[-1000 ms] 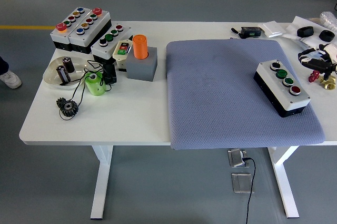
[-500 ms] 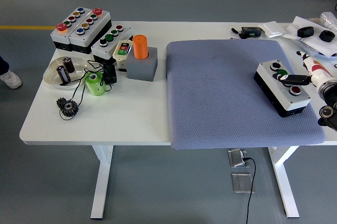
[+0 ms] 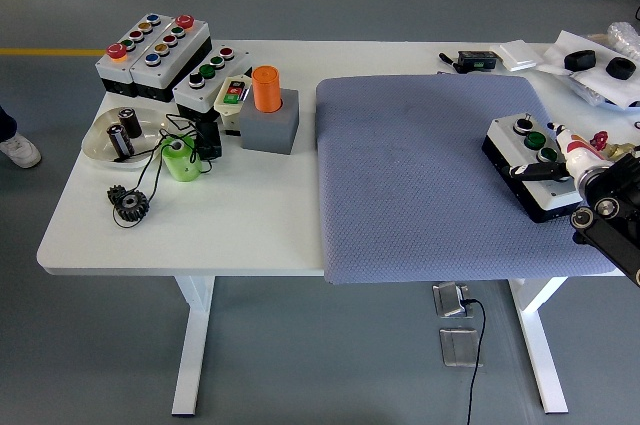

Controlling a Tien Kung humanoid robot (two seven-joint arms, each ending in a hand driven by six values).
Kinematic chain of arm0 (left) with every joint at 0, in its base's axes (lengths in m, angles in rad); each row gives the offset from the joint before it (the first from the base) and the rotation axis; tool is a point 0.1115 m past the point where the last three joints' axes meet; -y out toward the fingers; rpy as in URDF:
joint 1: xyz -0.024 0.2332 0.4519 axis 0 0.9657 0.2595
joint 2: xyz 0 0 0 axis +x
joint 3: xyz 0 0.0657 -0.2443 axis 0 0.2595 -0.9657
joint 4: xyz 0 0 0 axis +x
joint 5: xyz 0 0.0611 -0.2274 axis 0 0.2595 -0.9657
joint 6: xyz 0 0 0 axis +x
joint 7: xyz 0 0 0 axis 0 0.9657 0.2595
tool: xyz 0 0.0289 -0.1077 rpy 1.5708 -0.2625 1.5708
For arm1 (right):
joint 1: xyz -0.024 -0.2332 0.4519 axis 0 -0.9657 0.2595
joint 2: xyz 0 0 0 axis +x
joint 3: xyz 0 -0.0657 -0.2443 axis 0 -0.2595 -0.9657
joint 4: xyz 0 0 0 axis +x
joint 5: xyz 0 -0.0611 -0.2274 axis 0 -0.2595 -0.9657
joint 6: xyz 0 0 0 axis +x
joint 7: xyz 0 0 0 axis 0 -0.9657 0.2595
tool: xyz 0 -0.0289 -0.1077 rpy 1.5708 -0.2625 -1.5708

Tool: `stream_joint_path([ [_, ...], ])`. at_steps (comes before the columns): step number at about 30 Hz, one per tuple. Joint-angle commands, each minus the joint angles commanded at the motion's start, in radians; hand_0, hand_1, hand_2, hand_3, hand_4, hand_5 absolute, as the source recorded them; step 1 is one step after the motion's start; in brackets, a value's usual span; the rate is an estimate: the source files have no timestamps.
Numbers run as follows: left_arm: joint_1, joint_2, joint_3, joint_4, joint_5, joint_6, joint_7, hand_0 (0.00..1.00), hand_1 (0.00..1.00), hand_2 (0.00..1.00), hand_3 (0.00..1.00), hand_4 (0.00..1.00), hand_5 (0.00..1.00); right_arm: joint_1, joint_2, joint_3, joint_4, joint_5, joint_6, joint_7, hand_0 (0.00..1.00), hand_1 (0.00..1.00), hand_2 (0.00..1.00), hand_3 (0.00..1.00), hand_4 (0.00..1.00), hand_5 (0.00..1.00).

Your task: Pick up the button,place it on the desk,press the button,press the button

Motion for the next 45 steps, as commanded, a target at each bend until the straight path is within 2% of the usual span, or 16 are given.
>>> stream_joint_path([
  [2, 0.002, 0.0, -0.002, 0.0, 0.004, 0.0, 0.001, 0.671, 0.701, 0.721, 0.523, 0.375, 0.997, 0.006, 0.008, -0.008, -0.01, -0.01, 0.006, -0.015, 0.942, 0.894, 0.983, 0.998, 0.954, 0.35],
  [7, 0.0, 0.0, -0.015, 0.0, 0.015, 0.002, 0.002, 0.671, 0.701, 0.721, 0.523, 0.375, 0.997, 0.029, 0.027, -0.037, -0.039, -0.039, 0.011, -0.049, 0.942, 0.894, 0.983, 0.998, 0.954, 0.35],
  [8, -0.002, 0.0, -0.017, 0.0, 0.016, 0.002, 0.002, 0.672, 0.7, 0.721, 0.524, 0.375, 0.997, 0.037, 0.031, -0.045, -0.046, -0.053, 0.01, -0.058, 0.908, 0.83, 0.92, 0.972, 0.95, 0.344],
  [13, -0.005, 0.0, -0.017, 0.0, 0.013, 0.002, 0.001, 0.672, 0.7, 0.721, 0.524, 0.375, 0.997, 0.057, 0.045, -0.069, -0.08, -0.099, 0.02, -0.077, 0.908, 0.83, 0.92, 0.972, 0.95, 0.344],
  [14, -0.005, 0.001, -0.016, 0.0, 0.012, 0.002, 0.0, 0.673, 0.701, 0.721, 0.525, 0.375, 0.997, 0.059, 0.046, -0.071, -0.083, -0.105, 0.02, -0.077, 0.685, 0.597, 0.688, 0.848, 0.913, 0.275],
  [19, -0.007, 0.001, -0.019, 0.0, 0.014, 0.002, 0.0, 0.673, 0.701, 0.721, 0.525, 0.375, 0.997, 0.075, 0.053, -0.093, -0.103, -0.137, 0.034, -0.077, 0.685, 0.597, 0.688, 0.848, 0.913, 0.275],
  [20, -0.008, 0.002, -0.019, 0.0, 0.014, 0.002, 0.0, 0.673, 0.701, 0.721, 0.525, 0.375, 0.998, 0.078, 0.054, -0.099, -0.108, -0.142, 0.038, -0.077, 0.557, 0.486, 0.568, 0.737, 0.848, 0.171],
  [25, -0.009, 0.003, -0.017, 0.0, 0.014, 0.002, 0.0, 0.673, 0.701, 0.721, 0.525, 0.375, 0.998, 0.088, 0.051, -0.119, -0.126, -0.151, 0.055, -0.077, 0.557, 0.486, 0.568, 0.737, 0.848, 0.171],
  [26, -0.01, 0.003, -0.017, 0.0, 0.013, 0.002, 0.0, 0.674, 0.701, 0.721, 0.525, 0.375, 0.997, 0.09, 0.05, -0.123, -0.129, -0.148, 0.056, -0.077, 0.481, 0.394, 0.484, 0.642, 0.826, 0.144],
  [31, -0.011, 0.002, -0.019, 0.0, 0.013, 0.003, 0.0, 0.674, 0.701, 0.721, 0.525, 0.375, 0.997, 0.097, 0.044, -0.147, -0.14, -0.154, 0.046, -0.077, 0.481, 0.394, 0.484, 0.642, 0.826, 0.144],
  [32, -0.011, 0.002, -0.019, 0.0, 0.014, 0.003, 0.0, 0.674, 0.701, 0.721, 0.525, 0.375, 0.997, 0.098, 0.044, -0.149, -0.14, -0.154, 0.044, -0.077, 0.386, 0.306, 0.435, 0.526, 0.703, 0.042],
  [37, -0.015, 0.002, -0.019, 0.0, 0.008, 0.003, -0.002, 0.674, 0.701, 0.721, 0.525, 0.375, 0.997, 0.109, 0.017, -0.182, -0.118, -0.143, 0.003, -0.027, 0.386, 0.306, 0.435, 0.526, 0.703, 0.042],
  [38, -0.016, 0.003, -0.018, 0.0, 0.006, 0.003, -0.003, 0.674, 0.702, 0.722, 0.525, 0.375, 0.997, 0.114, 0.003, -0.196, -0.105, -0.129, -0.011, -0.004, 0.341, 0.233, 0.368, 0.496, 0.513, 0.002],
  [43, -0.013, 0.002, -0.019, 0.0, 0.009, 0.003, -0.001, 0.674, 0.702, 0.722, 0.525, 0.375, 0.997, 0.129, -0.051, -0.25, -0.043, -0.077, -0.043, 0.159, 0.341, 0.233, 0.368, 0.496, 0.513, 0.002],
  [44, -0.013, 0.002, -0.019, 0.0, 0.01, 0.003, -0.001, 0.674, 0.702, 0.721, 0.525, 0.375, 0.997, 0.129, -0.053, -0.252, -0.041, -0.076, -0.044, 0.178, 0.301, 0.194, 0.336, 0.488, 0.441, 0.002],
  [45, -0.012, 0.002, -0.019, 0.0, 0.01, 0.003, -0.001, 0.674, 0.702, 0.721, 0.525, 0.375, 0.997, 0.136, -0.064, -0.264, -0.03, -0.064, -0.025, 0.201, 0.301, 0.194, 0.336, 0.488, 0.441, 0.002],
])
